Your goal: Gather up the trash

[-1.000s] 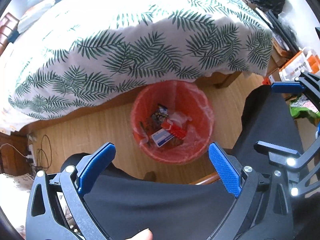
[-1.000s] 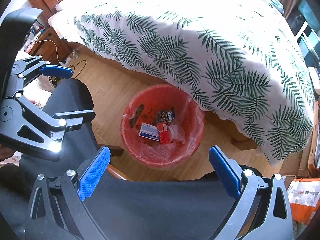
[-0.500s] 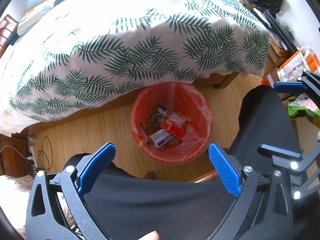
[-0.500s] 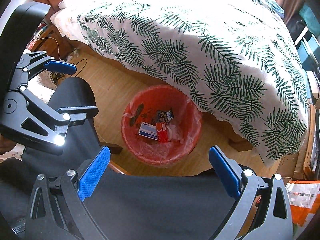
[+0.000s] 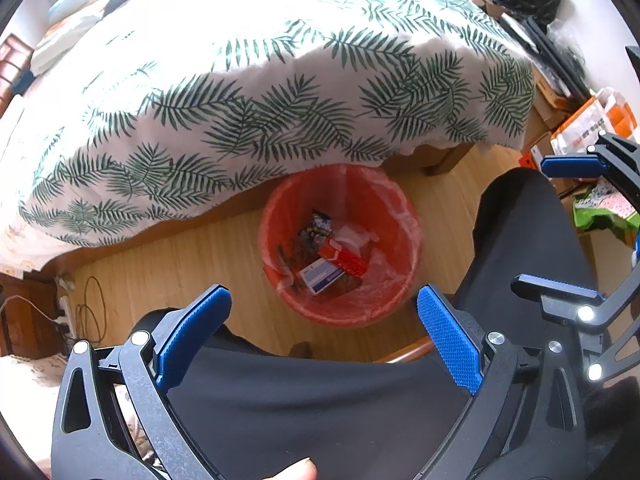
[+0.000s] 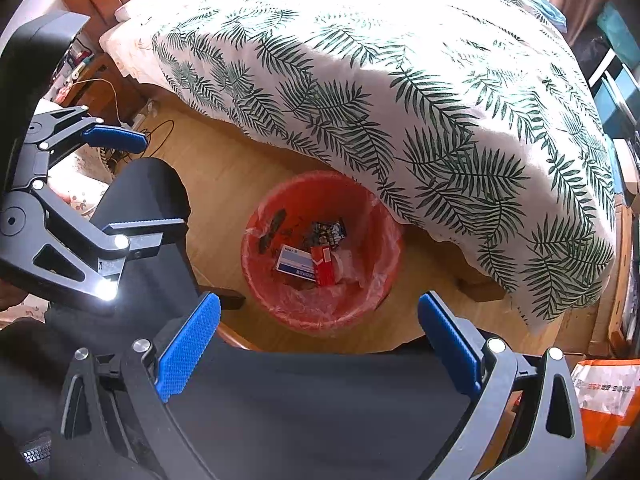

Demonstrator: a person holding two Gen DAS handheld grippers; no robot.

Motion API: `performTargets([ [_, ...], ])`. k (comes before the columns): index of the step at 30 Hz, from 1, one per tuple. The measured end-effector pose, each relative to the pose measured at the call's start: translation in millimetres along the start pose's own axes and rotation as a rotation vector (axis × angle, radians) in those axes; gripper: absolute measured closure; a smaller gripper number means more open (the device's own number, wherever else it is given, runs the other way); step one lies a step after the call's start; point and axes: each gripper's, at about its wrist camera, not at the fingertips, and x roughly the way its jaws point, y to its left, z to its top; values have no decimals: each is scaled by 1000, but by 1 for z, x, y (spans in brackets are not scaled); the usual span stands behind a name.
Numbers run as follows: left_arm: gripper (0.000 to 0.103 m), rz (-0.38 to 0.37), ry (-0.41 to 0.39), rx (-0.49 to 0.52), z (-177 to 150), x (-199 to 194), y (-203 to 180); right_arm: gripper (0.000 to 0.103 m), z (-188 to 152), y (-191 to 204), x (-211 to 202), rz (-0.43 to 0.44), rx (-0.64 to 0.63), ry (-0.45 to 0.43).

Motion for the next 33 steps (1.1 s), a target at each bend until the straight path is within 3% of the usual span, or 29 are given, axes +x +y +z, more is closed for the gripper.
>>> performTargets([
  [33,6,2,14,6,10,9,-2,5,2,-3,7,6,17,4],
])
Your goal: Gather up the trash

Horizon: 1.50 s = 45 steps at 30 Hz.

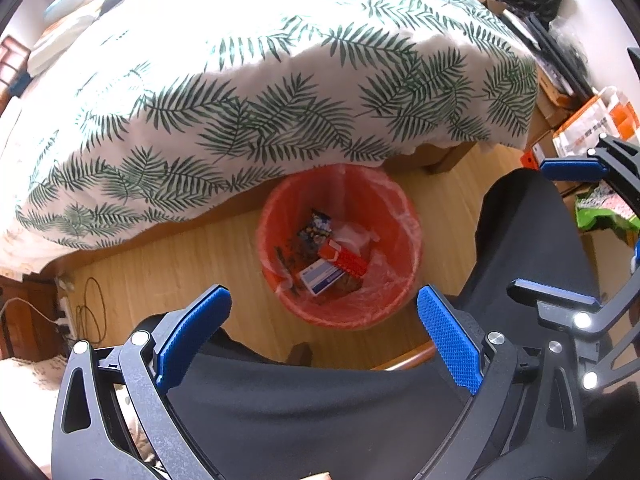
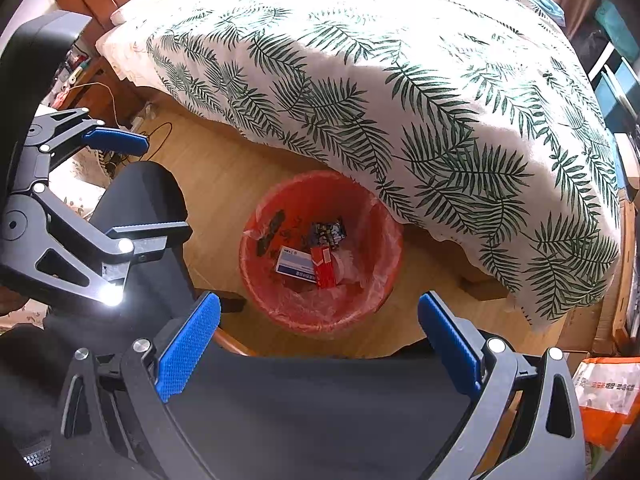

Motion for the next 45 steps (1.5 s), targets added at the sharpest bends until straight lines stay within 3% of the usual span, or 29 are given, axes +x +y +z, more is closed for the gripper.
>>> performTargets([
  [34,6,6,3,45,4,1,-10,5,-2,-6,5,6,23,5],
  [45,6,-2,26,6,4,5,-3,5,-2,-8,6,8,27,8],
])
